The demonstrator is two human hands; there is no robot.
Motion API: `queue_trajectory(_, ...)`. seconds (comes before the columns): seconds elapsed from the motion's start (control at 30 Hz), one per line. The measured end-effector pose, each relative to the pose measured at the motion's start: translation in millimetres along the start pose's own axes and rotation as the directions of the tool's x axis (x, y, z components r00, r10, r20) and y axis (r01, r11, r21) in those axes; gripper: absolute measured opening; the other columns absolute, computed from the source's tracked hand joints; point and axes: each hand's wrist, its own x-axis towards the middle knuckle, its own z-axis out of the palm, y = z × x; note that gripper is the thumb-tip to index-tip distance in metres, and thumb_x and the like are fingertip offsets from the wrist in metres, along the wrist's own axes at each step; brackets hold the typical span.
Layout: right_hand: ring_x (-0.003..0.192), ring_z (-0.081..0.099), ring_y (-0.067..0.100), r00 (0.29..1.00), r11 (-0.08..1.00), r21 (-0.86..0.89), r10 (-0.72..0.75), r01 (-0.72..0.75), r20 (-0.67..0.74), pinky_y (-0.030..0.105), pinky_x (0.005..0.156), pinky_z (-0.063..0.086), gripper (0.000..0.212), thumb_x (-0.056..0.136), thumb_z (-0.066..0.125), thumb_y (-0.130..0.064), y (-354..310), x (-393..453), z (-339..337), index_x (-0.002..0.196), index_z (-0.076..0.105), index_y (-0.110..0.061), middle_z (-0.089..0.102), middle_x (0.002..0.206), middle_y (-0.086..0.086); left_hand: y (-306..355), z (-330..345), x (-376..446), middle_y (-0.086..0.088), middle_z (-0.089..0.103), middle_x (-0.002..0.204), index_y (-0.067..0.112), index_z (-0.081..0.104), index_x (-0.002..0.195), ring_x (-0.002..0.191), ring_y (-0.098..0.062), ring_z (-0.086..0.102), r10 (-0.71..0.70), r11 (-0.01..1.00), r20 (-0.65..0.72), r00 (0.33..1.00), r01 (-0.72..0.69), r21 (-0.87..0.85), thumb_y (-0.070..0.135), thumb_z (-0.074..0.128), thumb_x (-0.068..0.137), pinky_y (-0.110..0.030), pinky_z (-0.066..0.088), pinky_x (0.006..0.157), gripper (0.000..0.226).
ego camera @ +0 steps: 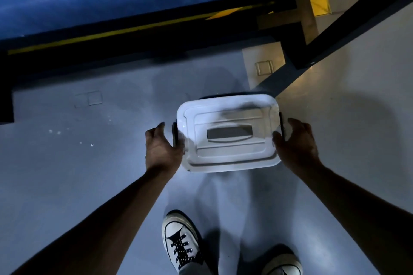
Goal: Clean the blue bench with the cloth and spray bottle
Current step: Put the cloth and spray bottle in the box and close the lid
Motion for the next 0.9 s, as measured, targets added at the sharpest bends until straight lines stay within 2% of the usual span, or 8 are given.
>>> queue_trajectory(0.07, 0.136, 0.046, 0.039, 0.990, 0.992, 0.023, 0.121, -0.123, 0.072, 0.043, 0.108, 0.040, 0.076, 0.091, 0.069, -0.040, 1.1, 12.0, 1.5, 0.151, 0.036, -0.008, 0.045, 0.149, 0.019, 3.6, 2.2, 8.7, -0.004, 0.056, 0.134, 0.013, 0.050, 0.141, 0.120, -0.027, 0.062, -0.168, 0.982, 0.093, 0.981, 0.176, -0.076, 0.051, 0.069, 0.087, -0.028, 0.048, 0.082, 0.069)
queue_trajectory(0.1, 0.132, 0.050, 0.038, 0.980, 0.983, 0.071, 0.158, -0.167, 0.122, 0.042, 0.103, 0.043, 0.077, 0.089, 0.071, -0.044, 1.6, 16.6, 2.9, 0.149, 0.039, -0.007, 0.051, 0.145, 0.019, 5.6, 2.6, 10.4, -0.001, 0.067, 0.117, 0.012, 0.061, 0.129, 0.113, -0.027, 0.066, -0.193, 0.973, 0.140, 0.971, 0.208, -0.101, 0.047, 0.072, 0.086, -0.025, 0.046, 0.073, 0.057)
queue_trajectory(0.17, 0.116, 0.062, 0.035, 0.968, 0.970, 0.153, 0.158, -0.189, 0.195, 0.035, 0.086, 0.047, 0.063, 0.086, 0.073, -0.045, 5.8, 25.9, 10.8, 0.134, 0.057, -0.008, 0.067, 0.124, 0.015, 2.8, 6.5, 12.5, 0.008, 0.071, 0.077, 0.012, 0.074, 0.095, 0.089, -0.025, 0.072, -0.158, 0.972, 0.154, 0.975, 0.181, -0.147, 0.040, 0.073, 0.086, -0.024, 0.042, 0.059, 0.029)
queue_trajectory(0.23, 0.102, 0.067, 0.033, 0.969, 0.972, 0.153, 0.149, -0.181, 0.198, 0.033, 0.079, 0.048, 0.053, 0.084, 0.074, -0.047, 7.5, 30.1, 12.3, 0.120, 0.065, -0.009, 0.072, 0.109, 0.011, 3.0, 9.5, 12.7, 0.011, 0.067, 0.064, 0.013, 0.075, 0.084, 0.069, -0.015, 0.067, -0.134, 0.978, 0.117, 0.984, 0.150, -0.142, 0.038, 0.074, 0.086, -0.022, 0.042, 0.055, 0.025)
queue_trajectory(0.43, 0.107, 0.062, 0.034, 0.994, 0.990, -0.109, 0.094, -0.088, 0.049, 0.034, 0.082, 0.046, 0.045, 0.083, 0.077, -0.038, 3.1, 27.1, 10.0, 0.114, 0.062, -0.009, 0.066, 0.110, 0.011, 14.5, 9.5, 8.3, 0.000, 0.068, 0.065, 0.011, 0.069, 0.072, 0.070, -0.025, 0.068, -0.144, 0.989, -0.035, 0.989, 0.143, -0.044, 0.051, 0.066, 0.084, -0.022, 0.041, 0.050, 0.041)
queue_trajectory(0.6, 0.094, 0.064, 0.035, 0.986, 0.988, -0.030, 0.151, -0.154, -0.071, 0.033, 0.076, 0.048, 0.028, 0.079, 0.075, -0.031, 1.5, 25.3, 22.7, 0.099, 0.068, -0.013, 0.068, 0.103, 0.014, 31.5, 23.4, 1.6, -0.007, 0.072, 0.087, 0.011, 0.067, 0.086, 0.075, -0.028, 0.062, -0.207, 0.978, -0.139, 0.968, 0.202, -0.054, 0.036, 0.059, 0.091, -0.032, 0.049, 0.065, 0.027)
queue_trajectory(0.7, 0.093, 0.063, 0.037, 0.983, 0.990, -0.002, 0.141, -0.142, -0.115, 0.038, 0.082, 0.052, 0.024, 0.081, 0.071, -0.024, -0.4, 21.7, 28.2, 0.100, 0.068, -0.009, 0.066, 0.105, 0.017, 30.9, 25.9, -0.3, -0.011, 0.072, 0.088, 0.007, 0.067, 0.086, 0.075, -0.029, 0.060, -0.236, 0.970, -0.144, 0.961, 0.224, -0.091, 0.025, 0.061, 0.088, -0.030, 0.046, 0.065, 0.019)
queue_trajectory(0.9, 0.100, 0.060, 0.037, 0.984, 0.993, 0.024, 0.119, -0.117, -0.132, 0.046, 0.091, 0.053, 0.026, 0.088, 0.071, -0.021, 0.3, 18.0, 26.0, 0.107, 0.065, -0.005, 0.060, 0.113, 0.018, 31.4, 24.4, -2.9, -0.011, 0.073, 0.090, 0.007, 0.069, 0.088, 0.079, -0.029, 0.062, -0.213, 0.973, -0.155, 0.965, 0.194, -0.129, 0.027, 0.062, 0.090, -0.029, 0.046, 0.067, 0.021)
